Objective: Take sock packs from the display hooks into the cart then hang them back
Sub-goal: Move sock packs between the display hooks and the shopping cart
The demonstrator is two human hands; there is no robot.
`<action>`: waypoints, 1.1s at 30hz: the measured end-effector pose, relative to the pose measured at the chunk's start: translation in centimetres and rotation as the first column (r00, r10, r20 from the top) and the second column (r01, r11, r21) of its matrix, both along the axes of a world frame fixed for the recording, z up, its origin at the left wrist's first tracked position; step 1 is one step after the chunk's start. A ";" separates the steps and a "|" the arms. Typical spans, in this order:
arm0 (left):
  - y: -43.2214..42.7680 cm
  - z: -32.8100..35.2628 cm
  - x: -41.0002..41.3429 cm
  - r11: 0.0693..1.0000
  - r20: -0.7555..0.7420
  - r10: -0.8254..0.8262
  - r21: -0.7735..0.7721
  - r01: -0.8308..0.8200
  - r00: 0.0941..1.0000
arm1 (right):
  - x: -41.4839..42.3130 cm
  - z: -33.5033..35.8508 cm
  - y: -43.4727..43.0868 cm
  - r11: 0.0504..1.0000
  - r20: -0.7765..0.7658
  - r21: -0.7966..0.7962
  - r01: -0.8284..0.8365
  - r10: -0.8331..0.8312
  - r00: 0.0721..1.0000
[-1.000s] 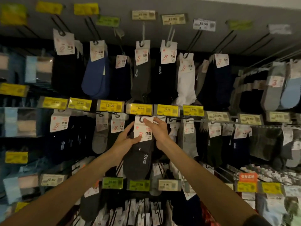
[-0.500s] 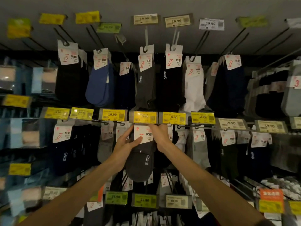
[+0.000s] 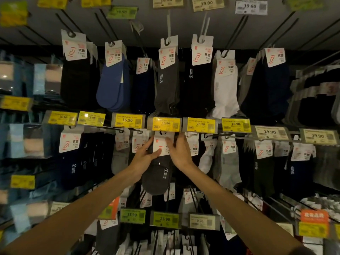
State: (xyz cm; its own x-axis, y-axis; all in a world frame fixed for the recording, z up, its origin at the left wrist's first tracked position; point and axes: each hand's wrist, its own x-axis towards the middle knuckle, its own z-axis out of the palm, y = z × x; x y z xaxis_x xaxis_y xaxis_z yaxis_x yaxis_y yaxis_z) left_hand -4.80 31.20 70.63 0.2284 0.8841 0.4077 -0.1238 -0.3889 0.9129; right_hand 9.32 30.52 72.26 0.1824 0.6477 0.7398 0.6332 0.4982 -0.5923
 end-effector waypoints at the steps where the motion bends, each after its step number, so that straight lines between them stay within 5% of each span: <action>1: 0.4 -0.1 0.2 1.000 -0.014 0.001 0.010 -0.001 1.000 | 0.1 -0.8 0.2 0.996 0.147 0.044 0.079 -0.085 0.986; 5: 1.9 -0.2 1.2 0.996 -0.095 0.038 0.084 -0.030 0.995 | 0.3 -3.4 1.8 0.932 0.537 0.240 0.271 -0.360 0.763; 10: 5.1 -1.3 1.2 0.997 -0.341 0.050 0.072 -0.027 0.939 | 0.3 -4.6 4.5 0.935 0.742 0.084 0.345 -0.289 0.605; 18: 6.1 -3.8 1.5 0.986 -0.504 0.164 0.064 -0.153 0.848 | 0.9 -4.2 11.5 0.874 0.827 -0.130 0.469 -0.165 0.538; 22: 6.4 -4.7 1.2 0.995 -0.560 0.088 0.014 -0.097 0.824 | 0.7 -4.1 14.5 0.766 0.893 -0.234 0.599 -0.074 0.444; 27: 6.8 -4.8 0.0 0.995 -0.577 0.092 0.014 -0.103 0.811 | 1.0 -2.8 15.6 0.631 0.868 -0.468 0.619 0.197 0.455; 33: 5.4 -4.4 -1.1 0.996 -0.563 0.082 0.013 -0.090 0.823 | -0.2 -4.0 12.7 0.774 0.900 -0.360 0.520 0.141 0.413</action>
State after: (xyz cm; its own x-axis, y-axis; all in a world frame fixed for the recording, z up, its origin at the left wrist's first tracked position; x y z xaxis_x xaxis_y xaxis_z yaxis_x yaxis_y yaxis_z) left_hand -5.94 36.57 66.25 0.3371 0.9155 0.2198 0.4457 -0.3608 0.8193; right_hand 9.11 43.18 68.29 -0.1406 0.9836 0.1131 0.9635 0.1097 0.2443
